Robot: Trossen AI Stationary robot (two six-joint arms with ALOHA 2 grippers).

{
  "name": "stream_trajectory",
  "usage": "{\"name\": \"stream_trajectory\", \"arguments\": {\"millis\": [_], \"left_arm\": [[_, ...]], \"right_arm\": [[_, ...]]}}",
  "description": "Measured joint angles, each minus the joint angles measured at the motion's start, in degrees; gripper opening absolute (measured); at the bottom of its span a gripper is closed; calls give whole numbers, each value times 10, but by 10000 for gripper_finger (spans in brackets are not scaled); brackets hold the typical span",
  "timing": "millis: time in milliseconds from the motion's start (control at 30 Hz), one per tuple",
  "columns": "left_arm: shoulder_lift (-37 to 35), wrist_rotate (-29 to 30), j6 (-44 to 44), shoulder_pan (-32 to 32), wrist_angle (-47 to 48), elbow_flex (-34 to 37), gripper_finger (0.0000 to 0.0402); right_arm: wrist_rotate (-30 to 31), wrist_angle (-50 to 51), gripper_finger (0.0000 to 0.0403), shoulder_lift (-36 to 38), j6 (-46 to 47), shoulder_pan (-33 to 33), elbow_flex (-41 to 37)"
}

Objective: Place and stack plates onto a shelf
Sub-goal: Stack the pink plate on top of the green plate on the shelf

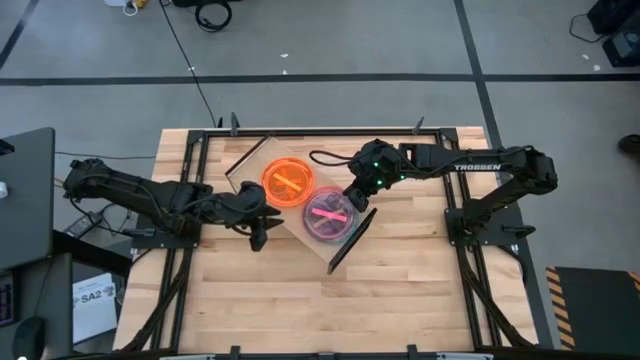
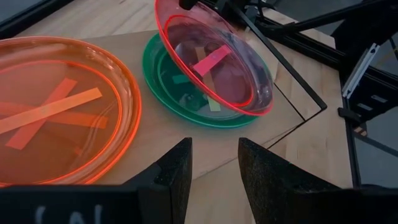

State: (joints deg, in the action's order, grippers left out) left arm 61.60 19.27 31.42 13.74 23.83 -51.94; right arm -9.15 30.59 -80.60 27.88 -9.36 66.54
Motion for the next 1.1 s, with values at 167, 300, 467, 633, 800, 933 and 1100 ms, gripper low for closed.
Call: {"name": "stream_trajectory", "arguments": {"millis": [167, 300, 467, 633, 800, 933, 1100], "left_arm": [[0, 0, 0, 0, 0, 0, 137], [0, 0, 0, 0, 0, 0, 137], [0, 0, -1, 0, 0, 0, 137], [0, 0, -1, 0, 0, 0, 137], [0, 0, -1, 0, 0, 0, 137], [0, 0, -1, 0, 0, 0, 137], [0, 0, -1, 0, 0, 0, 137]], "right_arm": [[0, 0, 15, 0, 0, 0, 0], [0, 0, 23, 0, -1, 0, 0], [0, 0, 25, 0, -28, 0, 0], [0, 0, 26, 0, -30, 0, 0], [0, 0, 27, 0, -30, 0, 0], [0, 0, 27, 0, -30, 0, 0], [0, 0, 27, 0, -25, 0, 0]]}}
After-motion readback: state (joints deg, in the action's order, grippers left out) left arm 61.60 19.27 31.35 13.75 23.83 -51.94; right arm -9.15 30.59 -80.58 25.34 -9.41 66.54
